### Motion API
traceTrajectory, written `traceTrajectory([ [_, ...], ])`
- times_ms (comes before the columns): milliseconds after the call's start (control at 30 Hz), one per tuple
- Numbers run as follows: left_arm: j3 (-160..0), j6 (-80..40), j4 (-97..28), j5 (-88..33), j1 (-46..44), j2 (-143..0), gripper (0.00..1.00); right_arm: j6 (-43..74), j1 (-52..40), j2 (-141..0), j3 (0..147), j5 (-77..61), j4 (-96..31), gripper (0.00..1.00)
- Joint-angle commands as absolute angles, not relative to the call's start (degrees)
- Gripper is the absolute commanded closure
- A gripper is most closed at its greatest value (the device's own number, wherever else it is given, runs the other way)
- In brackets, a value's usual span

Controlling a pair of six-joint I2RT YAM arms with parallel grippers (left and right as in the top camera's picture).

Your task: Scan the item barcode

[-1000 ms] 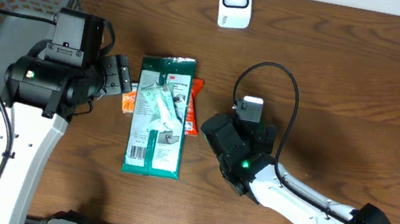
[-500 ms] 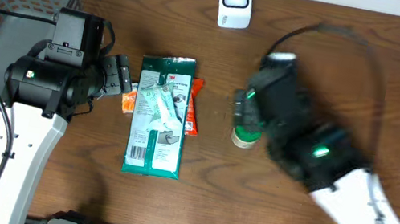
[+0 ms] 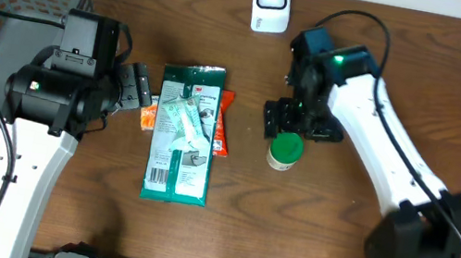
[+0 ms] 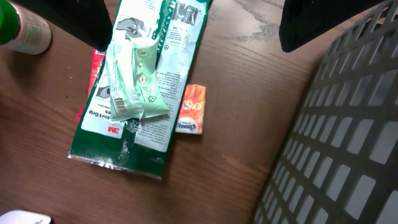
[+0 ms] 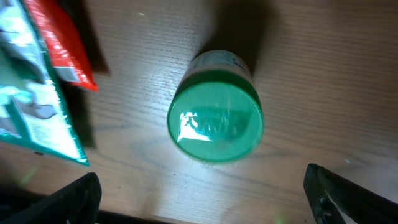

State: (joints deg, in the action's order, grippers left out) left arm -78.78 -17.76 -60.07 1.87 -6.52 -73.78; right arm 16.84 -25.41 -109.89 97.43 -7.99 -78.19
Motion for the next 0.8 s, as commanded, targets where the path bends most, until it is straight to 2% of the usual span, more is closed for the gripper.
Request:
traceTrajectory([
  [0,-79.7,-17.4,-60.2,2.4,-6.4,-73.6,0.15,14.5,-25.2,-113.8,97.8,-9.1,-78.2,0.01],
  [400,-79.7,-17.4,-60.2,2.4,-6.4,-73.6,0.15,14.5,-25.2,-117.6,95.8,-7.4,-75.9,0.12],
  [600,-79.7,-17.4,-60.2,2.4,-6.4,-73.6,0.15,14.5,-25.3,-117.6,91.4,-7.2,-71.9,0.14],
  [767,-79.7,-17.4,-60.2,2.4,-6.4,-73.6,0.14,14.5,-26.0,-117.6,88.7,-7.1,-68.2,0.23],
])
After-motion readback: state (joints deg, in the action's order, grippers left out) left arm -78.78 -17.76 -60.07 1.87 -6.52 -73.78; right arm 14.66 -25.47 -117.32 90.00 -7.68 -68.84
